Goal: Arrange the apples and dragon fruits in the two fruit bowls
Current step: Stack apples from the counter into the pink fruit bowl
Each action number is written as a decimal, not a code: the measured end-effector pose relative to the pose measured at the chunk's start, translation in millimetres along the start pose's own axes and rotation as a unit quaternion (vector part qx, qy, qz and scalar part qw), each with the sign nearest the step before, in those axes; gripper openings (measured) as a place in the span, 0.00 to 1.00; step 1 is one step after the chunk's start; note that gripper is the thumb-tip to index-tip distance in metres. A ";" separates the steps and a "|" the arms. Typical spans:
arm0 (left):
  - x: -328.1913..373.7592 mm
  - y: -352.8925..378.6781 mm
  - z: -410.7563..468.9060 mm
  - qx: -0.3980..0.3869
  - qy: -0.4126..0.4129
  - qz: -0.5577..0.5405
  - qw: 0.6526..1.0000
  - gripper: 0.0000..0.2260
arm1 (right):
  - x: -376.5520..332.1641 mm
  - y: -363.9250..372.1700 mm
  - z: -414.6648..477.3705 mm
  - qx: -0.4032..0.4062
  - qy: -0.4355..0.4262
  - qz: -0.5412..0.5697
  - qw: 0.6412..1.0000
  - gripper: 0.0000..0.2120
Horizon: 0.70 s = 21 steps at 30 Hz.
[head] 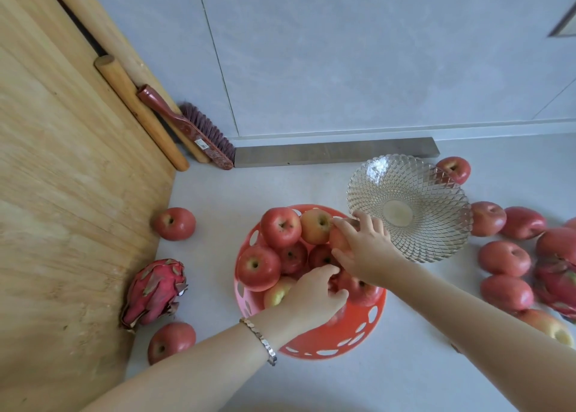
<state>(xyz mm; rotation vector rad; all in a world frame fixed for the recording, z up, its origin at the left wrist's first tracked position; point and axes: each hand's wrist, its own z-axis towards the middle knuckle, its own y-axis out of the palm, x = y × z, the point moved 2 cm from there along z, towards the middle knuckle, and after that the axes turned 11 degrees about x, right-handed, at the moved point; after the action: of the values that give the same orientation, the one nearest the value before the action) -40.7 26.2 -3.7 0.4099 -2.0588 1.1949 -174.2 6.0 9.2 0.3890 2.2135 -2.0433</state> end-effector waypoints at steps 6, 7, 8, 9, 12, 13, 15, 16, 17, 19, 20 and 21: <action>2.2 7.2 6.8 -0.017 -0.098 -0.089 0.991 0.17 | 7.8 -0.1 4.8 0.003 0.043 0.125 0.991 0.25; 5.9 10.5 6.3 -0.023 -0.122 -0.123 0.985 0.18 | 7.9 0.0 6.5 0.001 0.048 0.138 0.989 0.25; 9.8 14.7 6.1 -0.030 -0.153 -0.172 0.973 0.18 | 8.0 -0.2 8.1 -0.004 0.051 0.147 0.988 0.25; 14.3 19.4 5.6 -0.040 -0.187 -0.229 0.954 0.18 | 8.5 -0.3 9.6 -0.010 0.051 0.156 0.986 0.25; 25.2 29.7 2.5 -0.055 -0.258 -0.373 0.890 0.18 | 11.7 -0.5 12.0 -0.023 0.044 0.181 0.982 0.26; 25.8 31.2 1.4 -0.051 -0.265 -0.394 0.879 0.20 | 12.8 -0.7 12.4 -0.024 0.042 0.189 0.981 0.26; 23.8 33.3 1.3 -0.032 -0.274 -0.418 0.865 0.22 | 13.7 -2.1 12.8 -0.022 0.044 0.201 0.978 0.27; 22.7 32.9 2.0 -0.021 -0.281 -0.424 0.860 0.22 | 13.4 -2.4 12.5 -0.020 0.041 0.200 0.979 0.29; 22.2 31.9 2.6 -0.014 -0.292 -0.430 0.854 0.22 | 13.4 -2.0 11.6 -0.016 0.031 0.189 0.981 0.30; 21.4 30.2 4.7 -0.013 -0.304 -0.433 0.849 0.22 | 13.3 0.4 8.9 -0.012 0.001 0.146 0.989 0.32; 19.8 29.6 5.9 -0.020 -0.299 -0.416 0.858 0.23 | 13.4 1.4 7.3 -0.014 -0.010 0.126 0.992 0.33; 18.7 29.2 6.4 -0.031 -0.289 -0.389 0.874 0.23 | 13.6 1.8 5.7 -0.018 -0.016 0.108 0.994 0.33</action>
<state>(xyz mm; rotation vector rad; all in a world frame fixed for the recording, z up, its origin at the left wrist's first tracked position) -73.5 37.5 -10.7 1.5425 -2.0315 0.5290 -187.3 2.0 3.6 0.5615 2.0859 -1.8821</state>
